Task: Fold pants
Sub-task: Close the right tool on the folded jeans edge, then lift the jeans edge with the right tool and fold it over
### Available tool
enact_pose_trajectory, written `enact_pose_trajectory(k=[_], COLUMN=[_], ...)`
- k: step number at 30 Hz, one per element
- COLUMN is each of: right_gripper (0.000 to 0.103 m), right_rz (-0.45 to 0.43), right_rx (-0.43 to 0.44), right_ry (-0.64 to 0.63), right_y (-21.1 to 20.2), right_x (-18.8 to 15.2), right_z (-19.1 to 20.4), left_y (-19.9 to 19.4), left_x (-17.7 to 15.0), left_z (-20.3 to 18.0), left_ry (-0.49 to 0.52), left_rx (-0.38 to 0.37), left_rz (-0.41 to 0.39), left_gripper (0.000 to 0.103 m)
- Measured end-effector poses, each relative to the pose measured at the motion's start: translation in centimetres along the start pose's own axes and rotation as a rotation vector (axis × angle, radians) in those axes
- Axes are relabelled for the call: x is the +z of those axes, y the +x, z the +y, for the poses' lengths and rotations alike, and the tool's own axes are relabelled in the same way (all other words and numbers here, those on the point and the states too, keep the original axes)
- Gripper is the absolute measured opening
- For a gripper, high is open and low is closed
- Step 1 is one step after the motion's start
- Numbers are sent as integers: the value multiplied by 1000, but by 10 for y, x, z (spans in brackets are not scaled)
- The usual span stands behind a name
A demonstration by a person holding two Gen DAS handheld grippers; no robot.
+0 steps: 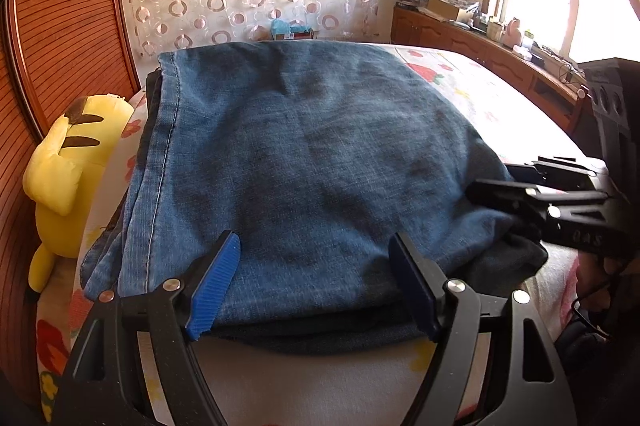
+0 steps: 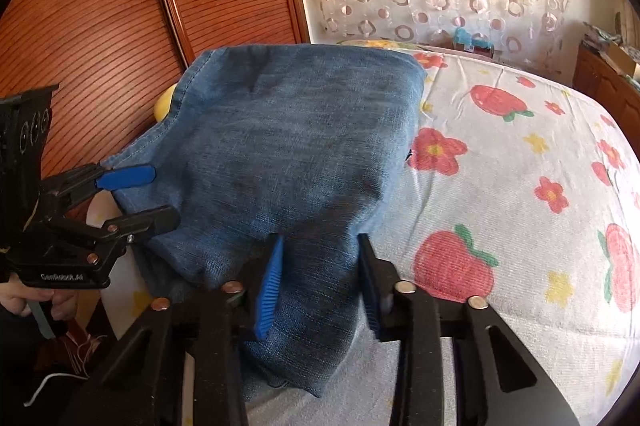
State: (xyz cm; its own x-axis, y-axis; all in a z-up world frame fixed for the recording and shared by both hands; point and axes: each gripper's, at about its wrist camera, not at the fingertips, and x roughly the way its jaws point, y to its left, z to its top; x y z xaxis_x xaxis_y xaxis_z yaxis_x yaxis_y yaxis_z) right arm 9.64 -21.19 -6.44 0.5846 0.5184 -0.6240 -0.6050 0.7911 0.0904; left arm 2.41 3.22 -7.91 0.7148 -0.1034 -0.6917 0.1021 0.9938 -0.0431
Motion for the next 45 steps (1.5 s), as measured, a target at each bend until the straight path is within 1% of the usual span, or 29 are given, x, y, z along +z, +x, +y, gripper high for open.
enact_pose_trajectory(k=[2, 5, 8, 14, 16, 18, 24, 31, 36, 42, 43, 45], right_gripper=[22, 15, 12, 11, 10, 10, 10, 9, 8, 8, 8, 9], right_rz=[-8, -23, -46, -98, -110, -117, -135, -111, -56, 55, 66, 57], right_rx=[16, 53, 82, 145, 162, 172, 225, 303, 351, 382, 385, 377], right_ry=[17, 48, 53, 32, 17, -7, -78, -171, -221, -218, -220, -245], right_y=[-2, -6, -12, -28, -30, -30, -20, 18, 59, 122, 129, 134], right_x=[1, 4, 8, 24, 31, 40, 65, 93, 106, 113, 111, 112], right_z=[-3, -8, -9, -1, 4, 11, 40, 89, 121, 132, 133, 137], left_y=[-2, -2, -2, -8, -15, -27, -61, -91, -104, -110, -111, -110], left_x=[-3, -7, -9, -6, -4, -2, 3, 0, -6, -11, -11, -10], left_z=[1, 0, -1, 6, 13, 23, 57, 95, 117, 134, 135, 136], left_ry=[2, 16, 23, -14, -36, -60, -114, -171, -204, -239, -241, -244], left_rx=[-5, -5, 1, -13, 2, 12, 88, 167, 208, 233, 235, 237], left_rz=[1, -5, -9, -13, -22, -50, -108, -168, -189, -195, -196, -196], left_gripper=[77, 77, 77, 77, 77, 77, 77, 77, 77, 77, 77, 77])
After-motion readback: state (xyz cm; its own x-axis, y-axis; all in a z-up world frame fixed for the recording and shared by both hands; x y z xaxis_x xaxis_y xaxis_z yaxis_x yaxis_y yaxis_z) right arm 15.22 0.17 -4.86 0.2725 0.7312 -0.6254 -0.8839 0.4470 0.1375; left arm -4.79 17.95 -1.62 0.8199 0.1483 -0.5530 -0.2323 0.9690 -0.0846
